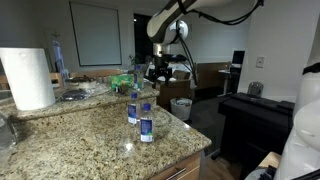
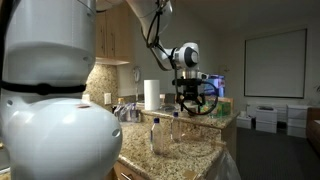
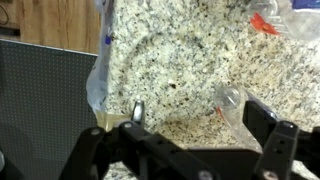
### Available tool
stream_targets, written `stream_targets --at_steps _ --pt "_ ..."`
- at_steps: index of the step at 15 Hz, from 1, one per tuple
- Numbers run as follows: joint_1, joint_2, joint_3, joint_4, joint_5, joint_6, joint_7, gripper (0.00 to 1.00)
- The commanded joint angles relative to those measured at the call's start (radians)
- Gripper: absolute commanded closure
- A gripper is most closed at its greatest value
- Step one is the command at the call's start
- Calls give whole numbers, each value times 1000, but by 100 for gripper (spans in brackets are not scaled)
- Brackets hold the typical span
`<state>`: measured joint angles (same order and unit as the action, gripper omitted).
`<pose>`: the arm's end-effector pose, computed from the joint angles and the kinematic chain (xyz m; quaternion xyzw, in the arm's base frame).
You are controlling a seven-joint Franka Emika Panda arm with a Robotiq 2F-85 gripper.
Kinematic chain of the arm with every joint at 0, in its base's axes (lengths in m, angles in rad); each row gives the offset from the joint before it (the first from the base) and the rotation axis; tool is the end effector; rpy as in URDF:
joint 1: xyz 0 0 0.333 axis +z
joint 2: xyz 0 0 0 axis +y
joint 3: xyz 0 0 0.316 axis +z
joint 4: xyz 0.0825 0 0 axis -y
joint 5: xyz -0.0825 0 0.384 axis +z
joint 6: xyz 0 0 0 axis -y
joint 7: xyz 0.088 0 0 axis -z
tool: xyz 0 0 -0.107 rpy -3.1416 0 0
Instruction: Put the water bottles on the counter in the plastic bag
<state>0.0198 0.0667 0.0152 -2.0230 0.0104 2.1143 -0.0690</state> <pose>0.5680 0.0203 0.4192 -0.9987 -0.0493 -0.0124 0.0048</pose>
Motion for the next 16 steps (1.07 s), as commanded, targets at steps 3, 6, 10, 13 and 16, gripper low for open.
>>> stream_targets --at_steps 3,6,10,13,16 --pt "44 114 65 106 99 51 -65 0" --pt "61 182 98 200 124 37 -78 0" --pt "95 260 109 310 39 -3 -43 0" --pt "110 296 108 349 -4 -52 -42 0" --pt "118 315 101 369 -39 -80 -35 0"
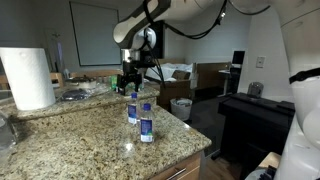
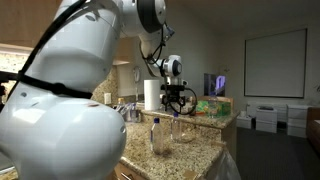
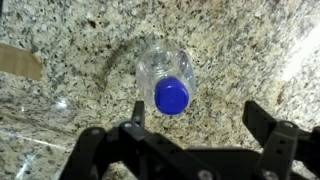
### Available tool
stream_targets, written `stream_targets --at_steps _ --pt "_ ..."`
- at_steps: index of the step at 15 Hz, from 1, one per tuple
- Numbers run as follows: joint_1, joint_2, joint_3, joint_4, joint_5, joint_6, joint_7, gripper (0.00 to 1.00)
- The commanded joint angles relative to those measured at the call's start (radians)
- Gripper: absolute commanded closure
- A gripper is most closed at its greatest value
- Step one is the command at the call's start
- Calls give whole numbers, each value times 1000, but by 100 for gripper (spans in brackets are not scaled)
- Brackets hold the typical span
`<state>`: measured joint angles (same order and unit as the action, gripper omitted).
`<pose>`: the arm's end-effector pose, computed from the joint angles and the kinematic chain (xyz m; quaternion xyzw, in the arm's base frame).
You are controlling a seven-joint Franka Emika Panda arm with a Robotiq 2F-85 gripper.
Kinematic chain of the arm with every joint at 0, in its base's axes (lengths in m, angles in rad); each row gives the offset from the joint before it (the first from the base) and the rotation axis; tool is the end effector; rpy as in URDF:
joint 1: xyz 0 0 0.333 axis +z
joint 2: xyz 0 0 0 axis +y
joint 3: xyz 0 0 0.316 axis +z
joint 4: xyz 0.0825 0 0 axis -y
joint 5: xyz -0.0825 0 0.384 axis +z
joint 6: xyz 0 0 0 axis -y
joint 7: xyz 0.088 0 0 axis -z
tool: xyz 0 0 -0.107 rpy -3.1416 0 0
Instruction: Put the water bottles on the counter in the plastic bag
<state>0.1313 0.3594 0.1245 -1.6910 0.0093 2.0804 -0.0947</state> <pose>0.6385 0.1594 0.3931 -0.9853 -0.1679 -0.0142 0.0271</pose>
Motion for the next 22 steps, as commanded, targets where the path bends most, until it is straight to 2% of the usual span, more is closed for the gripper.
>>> stream_targets --at_steps 1,4,7,11,12,13,15,22 --pt "7 25 -11 41 -52 -50 -7 0" --pt "3 26 -16 46 -73 -61 -11 0" --pt "-22 31 -2 43 -18 -68 -55 0" --pt "-28 41 -2 33 -9 -84 -65 0" --pt "-28 44 -3 33 -7 -81 -63 3" --pt "-33 42 2 25 10 -51 -70 27" --pt "-35 44 4 21 32 -41 -73 30" --pt "-31 40 3 15 53 -25 -78 76"
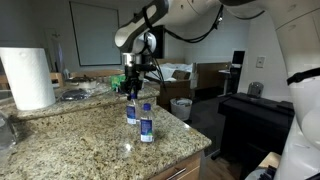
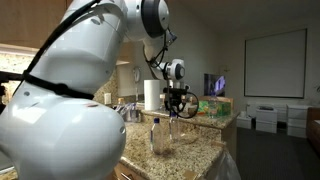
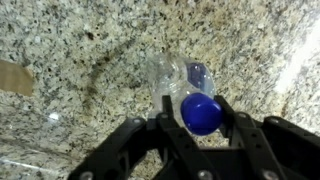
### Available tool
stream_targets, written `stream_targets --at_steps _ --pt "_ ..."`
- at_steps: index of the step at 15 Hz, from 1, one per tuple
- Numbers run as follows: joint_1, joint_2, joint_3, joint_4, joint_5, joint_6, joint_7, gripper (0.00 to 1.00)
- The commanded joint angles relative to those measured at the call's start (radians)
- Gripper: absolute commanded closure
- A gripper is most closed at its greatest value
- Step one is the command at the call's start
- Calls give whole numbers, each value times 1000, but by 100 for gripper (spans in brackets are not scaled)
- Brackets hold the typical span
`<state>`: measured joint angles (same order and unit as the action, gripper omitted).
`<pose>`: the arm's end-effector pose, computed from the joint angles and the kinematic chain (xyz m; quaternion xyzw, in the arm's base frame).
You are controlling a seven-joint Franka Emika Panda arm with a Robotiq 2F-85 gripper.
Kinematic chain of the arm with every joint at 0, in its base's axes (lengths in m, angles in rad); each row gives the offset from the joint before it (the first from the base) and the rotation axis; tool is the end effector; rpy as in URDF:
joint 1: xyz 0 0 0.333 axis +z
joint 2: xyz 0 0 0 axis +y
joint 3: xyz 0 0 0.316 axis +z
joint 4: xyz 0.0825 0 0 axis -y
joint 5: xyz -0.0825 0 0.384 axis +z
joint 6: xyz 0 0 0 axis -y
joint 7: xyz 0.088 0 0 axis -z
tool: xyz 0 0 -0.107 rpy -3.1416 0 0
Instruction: Put the water bottles on the counter in the plastic bag
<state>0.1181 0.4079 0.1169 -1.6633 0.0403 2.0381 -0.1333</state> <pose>0.6451 0.1485 0.3704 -0.9846 -0.1694 0.0174 0.0402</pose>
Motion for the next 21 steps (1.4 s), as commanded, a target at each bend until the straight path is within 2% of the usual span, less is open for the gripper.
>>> stream_targets --at_steps 1,2,3,8,12,21 --pt "-17 -10 8 -15 17 17 -36 82" --pt "-17 -13 5 -14 14 19 -35 88" --pt "-18 -17 2 -12 11 17 -32 89" --pt "-28 -35 -16 -7 -16 -2 -33 90" --pt "-41 -93 -59 -45 -111 38 -42 90" --pt "-150 -147 -164 -54 -139 43 6 90"
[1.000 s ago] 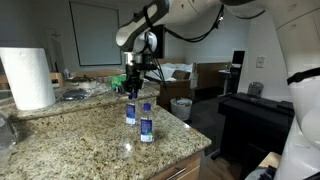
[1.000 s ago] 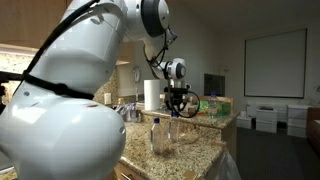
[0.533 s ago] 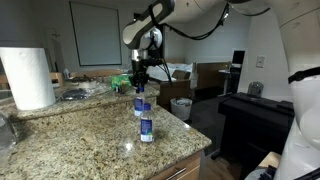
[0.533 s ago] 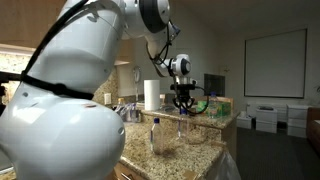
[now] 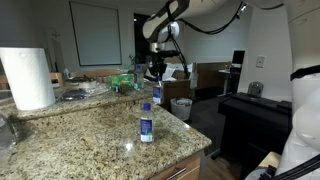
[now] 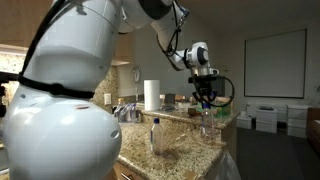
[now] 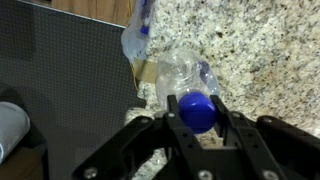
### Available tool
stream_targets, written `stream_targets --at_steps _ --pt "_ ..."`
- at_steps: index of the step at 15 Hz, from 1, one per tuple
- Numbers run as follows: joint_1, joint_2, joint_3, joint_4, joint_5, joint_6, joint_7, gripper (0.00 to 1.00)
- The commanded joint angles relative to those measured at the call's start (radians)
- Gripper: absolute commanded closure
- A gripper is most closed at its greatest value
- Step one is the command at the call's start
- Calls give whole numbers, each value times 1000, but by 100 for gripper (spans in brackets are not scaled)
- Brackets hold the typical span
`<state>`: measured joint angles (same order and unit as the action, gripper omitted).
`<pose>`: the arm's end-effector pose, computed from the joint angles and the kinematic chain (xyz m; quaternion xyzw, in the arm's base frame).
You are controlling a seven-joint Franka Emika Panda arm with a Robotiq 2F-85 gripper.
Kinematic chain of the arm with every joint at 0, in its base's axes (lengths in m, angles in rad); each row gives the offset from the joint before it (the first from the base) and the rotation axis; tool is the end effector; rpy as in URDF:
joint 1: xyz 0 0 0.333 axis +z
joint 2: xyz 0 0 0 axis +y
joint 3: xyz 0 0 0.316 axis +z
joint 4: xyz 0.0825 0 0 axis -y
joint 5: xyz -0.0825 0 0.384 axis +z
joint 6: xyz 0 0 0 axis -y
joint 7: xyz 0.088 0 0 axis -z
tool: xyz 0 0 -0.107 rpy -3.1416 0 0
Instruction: Put the water bottles on the counter in the plastic bag
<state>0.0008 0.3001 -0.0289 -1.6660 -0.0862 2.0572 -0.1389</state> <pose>0.6555 -0.0213 0.4405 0.9952 0.0744 0.0417 0.0468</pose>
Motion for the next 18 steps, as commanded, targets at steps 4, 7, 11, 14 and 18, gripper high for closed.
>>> stream_targets --at_steps 4,7,11,14,18 --pt "-75 -30 -56 -46 -6 23 27 90" --pt "-99 -17 -75 -52 2 22 49 90" --pt "-116 2 -90 -77 14 20 98 90" --pt "-123 17 -91 -114 45 48 132 90" --pt "-133 70 -102 -138 87 113 213 90"
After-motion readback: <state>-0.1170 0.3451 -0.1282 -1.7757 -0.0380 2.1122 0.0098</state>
